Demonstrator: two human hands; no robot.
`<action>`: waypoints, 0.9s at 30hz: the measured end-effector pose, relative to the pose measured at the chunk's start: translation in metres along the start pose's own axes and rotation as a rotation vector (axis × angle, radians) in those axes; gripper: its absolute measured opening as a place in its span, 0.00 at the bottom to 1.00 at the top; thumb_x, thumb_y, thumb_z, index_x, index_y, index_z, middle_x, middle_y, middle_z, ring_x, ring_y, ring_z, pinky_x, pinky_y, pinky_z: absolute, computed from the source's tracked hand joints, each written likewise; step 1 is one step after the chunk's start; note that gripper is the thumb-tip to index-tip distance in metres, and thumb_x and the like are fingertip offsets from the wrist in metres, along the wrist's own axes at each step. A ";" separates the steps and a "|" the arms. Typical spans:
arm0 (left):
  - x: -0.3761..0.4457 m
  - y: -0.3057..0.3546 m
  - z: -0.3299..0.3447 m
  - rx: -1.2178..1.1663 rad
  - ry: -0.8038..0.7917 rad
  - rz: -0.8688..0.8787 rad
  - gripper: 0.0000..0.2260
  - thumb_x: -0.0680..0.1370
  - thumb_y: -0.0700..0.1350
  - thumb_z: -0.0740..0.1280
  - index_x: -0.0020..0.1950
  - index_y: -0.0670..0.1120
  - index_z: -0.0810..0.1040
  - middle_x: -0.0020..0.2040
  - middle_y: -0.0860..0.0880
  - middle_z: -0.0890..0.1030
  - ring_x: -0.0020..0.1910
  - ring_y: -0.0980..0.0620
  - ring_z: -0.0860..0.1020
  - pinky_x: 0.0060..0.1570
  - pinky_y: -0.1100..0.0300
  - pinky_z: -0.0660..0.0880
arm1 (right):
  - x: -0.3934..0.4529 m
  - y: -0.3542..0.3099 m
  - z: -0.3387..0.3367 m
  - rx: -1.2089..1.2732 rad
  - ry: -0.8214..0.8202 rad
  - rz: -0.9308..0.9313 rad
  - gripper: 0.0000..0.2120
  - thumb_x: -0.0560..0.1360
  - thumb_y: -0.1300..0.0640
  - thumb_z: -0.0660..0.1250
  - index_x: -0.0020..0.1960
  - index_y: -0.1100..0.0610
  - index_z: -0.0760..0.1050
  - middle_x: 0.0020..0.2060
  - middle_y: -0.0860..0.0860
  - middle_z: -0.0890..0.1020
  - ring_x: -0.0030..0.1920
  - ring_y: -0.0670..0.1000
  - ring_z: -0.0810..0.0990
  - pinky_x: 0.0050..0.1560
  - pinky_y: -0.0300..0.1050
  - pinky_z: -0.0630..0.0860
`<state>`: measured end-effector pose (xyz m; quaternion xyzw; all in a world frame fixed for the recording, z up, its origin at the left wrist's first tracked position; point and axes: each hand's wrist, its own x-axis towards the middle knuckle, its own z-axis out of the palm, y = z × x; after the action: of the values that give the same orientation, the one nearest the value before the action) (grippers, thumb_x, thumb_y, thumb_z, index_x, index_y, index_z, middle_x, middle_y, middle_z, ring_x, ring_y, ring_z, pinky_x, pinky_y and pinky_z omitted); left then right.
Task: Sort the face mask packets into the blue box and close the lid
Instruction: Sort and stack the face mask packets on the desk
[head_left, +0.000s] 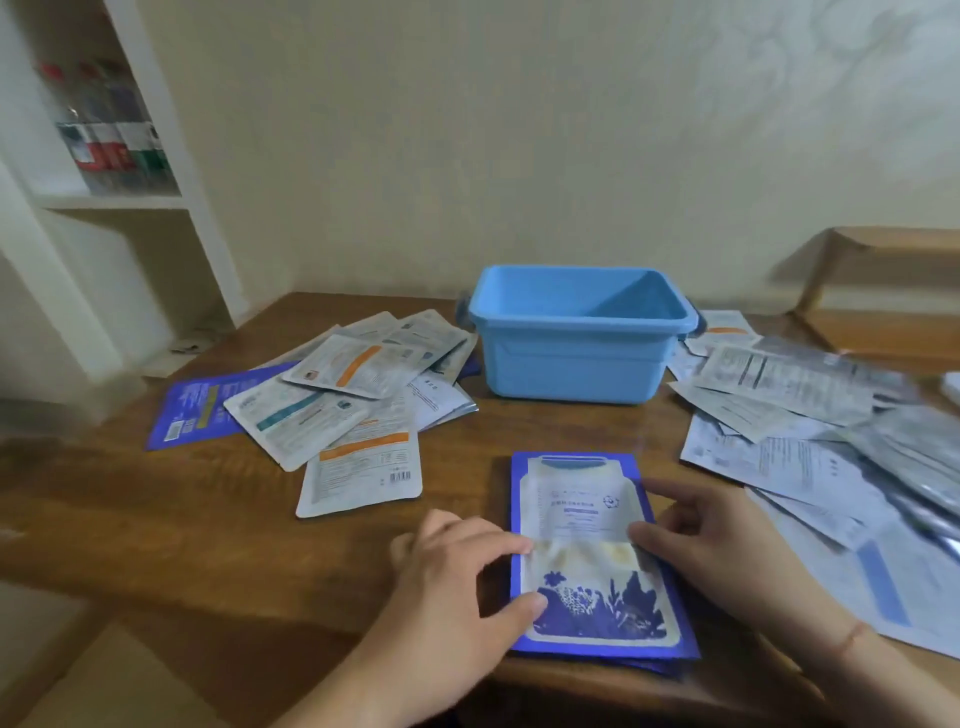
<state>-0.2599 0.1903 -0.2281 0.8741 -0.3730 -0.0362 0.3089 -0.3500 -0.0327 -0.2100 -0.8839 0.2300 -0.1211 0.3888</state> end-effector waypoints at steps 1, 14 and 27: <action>-0.002 -0.003 0.001 0.036 0.004 0.018 0.22 0.69 0.71 0.60 0.59 0.65 0.76 0.53 0.72 0.71 0.63 0.68 0.60 0.65 0.58 0.57 | -0.001 0.000 0.001 -0.034 0.000 -0.020 0.16 0.70 0.56 0.75 0.56 0.47 0.80 0.29 0.47 0.83 0.28 0.44 0.78 0.35 0.42 0.73; -0.011 -0.017 -0.009 0.186 -0.051 0.129 0.35 0.64 0.77 0.60 0.68 0.63 0.73 0.60 0.76 0.68 0.66 0.72 0.56 0.63 0.61 0.49 | -0.020 -0.009 0.015 -0.662 -0.300 -0.411 0.40 0.66 0.18 0.45 0.75 0.32 0.48 0.75 0.33 0.43 0.77 0.42 0.39 0.77 0.49 0.45; 0.040 -0.181 -0.169 0.499 0.216 -0.307 0.30 0.78 0.66 0.56 0.77 0.54 0.64 0.78 0.56 0.62 0.77 0.56 0.57 0.74 0.59 0.51 | 0.034 -0.052 0.061 -0.535 -0.155 -0.608 0.35 0.72 0.25 0.52 0.75 0.38 0.59 0.75 0.40 0.62 0.77 0.49 0.56 0.71 0.42 0.53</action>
<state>-0.0673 0.3459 -0.1875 0.9679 -0.1988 0.1034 0.1138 -0.2806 0.0201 -0.2111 -0.9880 -0.0482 -0.0993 0.1080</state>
